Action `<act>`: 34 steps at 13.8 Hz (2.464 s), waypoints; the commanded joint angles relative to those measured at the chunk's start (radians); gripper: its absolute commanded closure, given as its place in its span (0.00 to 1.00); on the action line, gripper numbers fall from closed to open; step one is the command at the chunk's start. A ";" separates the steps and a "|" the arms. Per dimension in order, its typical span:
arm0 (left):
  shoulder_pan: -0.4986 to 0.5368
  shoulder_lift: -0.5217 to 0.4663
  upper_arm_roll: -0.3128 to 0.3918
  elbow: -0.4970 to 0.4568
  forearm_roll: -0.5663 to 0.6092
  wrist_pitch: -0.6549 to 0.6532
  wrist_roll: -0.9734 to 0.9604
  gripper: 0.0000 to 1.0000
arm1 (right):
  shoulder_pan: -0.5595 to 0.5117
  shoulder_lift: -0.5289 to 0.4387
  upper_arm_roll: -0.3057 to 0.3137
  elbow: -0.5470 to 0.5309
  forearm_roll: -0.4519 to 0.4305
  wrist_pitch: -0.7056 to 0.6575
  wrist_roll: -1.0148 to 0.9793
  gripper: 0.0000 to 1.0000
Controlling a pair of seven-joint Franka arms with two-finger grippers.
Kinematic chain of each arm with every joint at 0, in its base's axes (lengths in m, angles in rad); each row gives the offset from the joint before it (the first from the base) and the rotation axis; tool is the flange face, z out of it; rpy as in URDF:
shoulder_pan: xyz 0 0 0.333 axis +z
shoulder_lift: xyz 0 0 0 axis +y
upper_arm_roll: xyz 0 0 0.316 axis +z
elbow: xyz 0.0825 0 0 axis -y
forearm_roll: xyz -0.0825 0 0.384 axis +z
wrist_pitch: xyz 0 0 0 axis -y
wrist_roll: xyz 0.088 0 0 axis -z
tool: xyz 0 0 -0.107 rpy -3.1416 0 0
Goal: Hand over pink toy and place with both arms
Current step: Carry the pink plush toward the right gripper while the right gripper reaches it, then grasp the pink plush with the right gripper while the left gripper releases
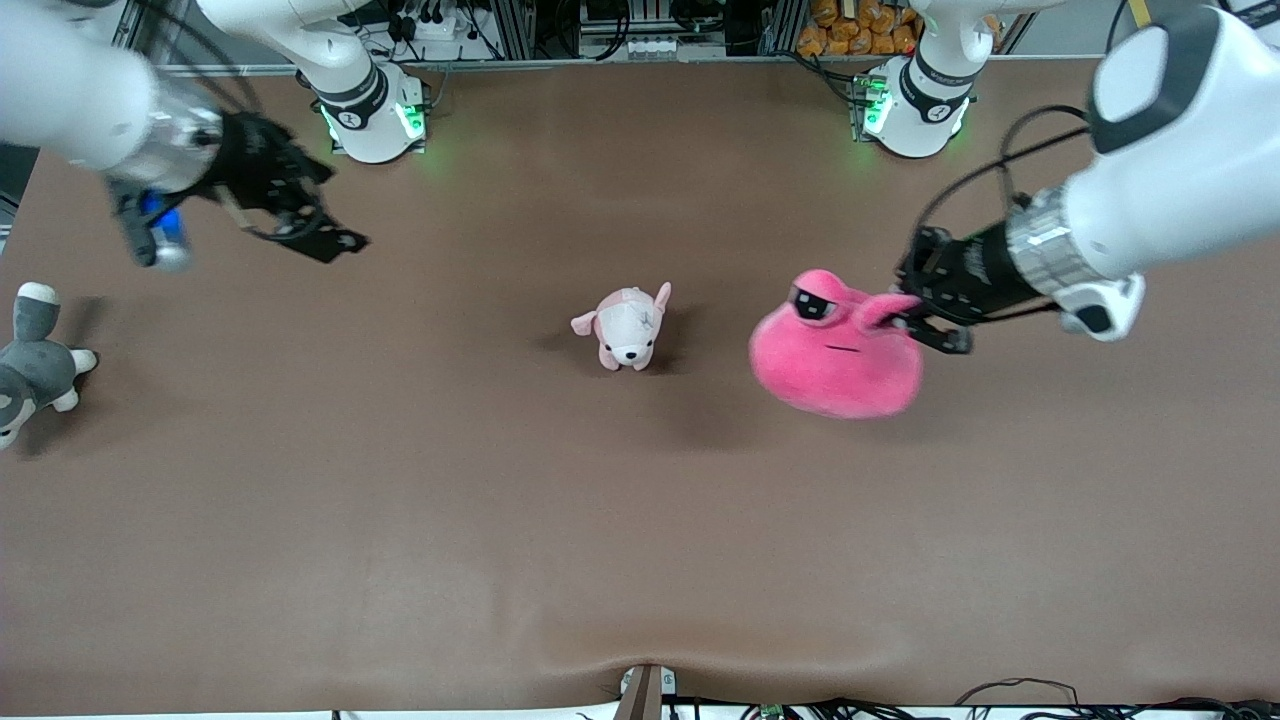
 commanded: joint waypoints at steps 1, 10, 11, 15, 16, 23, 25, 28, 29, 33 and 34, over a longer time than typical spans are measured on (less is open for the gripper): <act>-0.060 0.029 -0.009 0.058 -0.030 -0.021 -0.053 1.00 | 0.133 0.053 -0.013 0.018 0.017 0.108 0.253 0.00; -0.242 0.106 0.000 0.112 -0.128 0.106 -0.237 1.00 | 0.312 0.150 -0.015 0.018 0.023 0.417 0.735 0.00; -0.251 0.112 0.000 0.112 -0.128 0.112 -0.245 1.00 | 0.321 0.162 -0.015 0.018 0.023 0.441 0.775 0.00; -0.297 0.137 0.003 0.110 -0.120 0.172 -0.275 1.00 | 0.362 0.185 -0.015 0.019 0.010 0.471 0.813 0.00; -0.298 0.138 0.003 0.110 -0.120 0.172 -0.275 1.00 | 0.365 0.187 -0.017 0.019 0.006 0.471 0.813 0.00; -0.300 0.143 0.002 0.109 -0.119 0.172 -0.277 0.92 | 0.356 0.179 -0.020 0.021 -0.089 0.460 0.818 1.00; -0.291 0.143 0.003 0.110 -0.122 0.170 -0.294 0.48 | 0.347 0.175 -0.024 0.021 -0.087 0.458 0.818 1.00; -0.283 0.131 0.006 0.110 -0.094 0.158 -0.286 0.00 | 0.310 0.165 -0.026 0.022 -0.087 0.457 0.850 1.00; -0.280 0.126 0.006 0.110 -0.041 0.148 -0.285 0.00 | 0.292 0.162 -0.027 0.022 -0.089 0.448 0.867 1.00; -0.227 0.074 0.002 0.113 0.119 0.115 -0.049 0.00 | 0.142 0.156 -0.027 0.088 -0.087 0.308 0.859 1.00; -0.208 0.066 0.003 0.113 0.130 0.085 0.049 0.00 | 0.093 0.156 -0.024 0.100 -0.083 0.291 0.843 1.00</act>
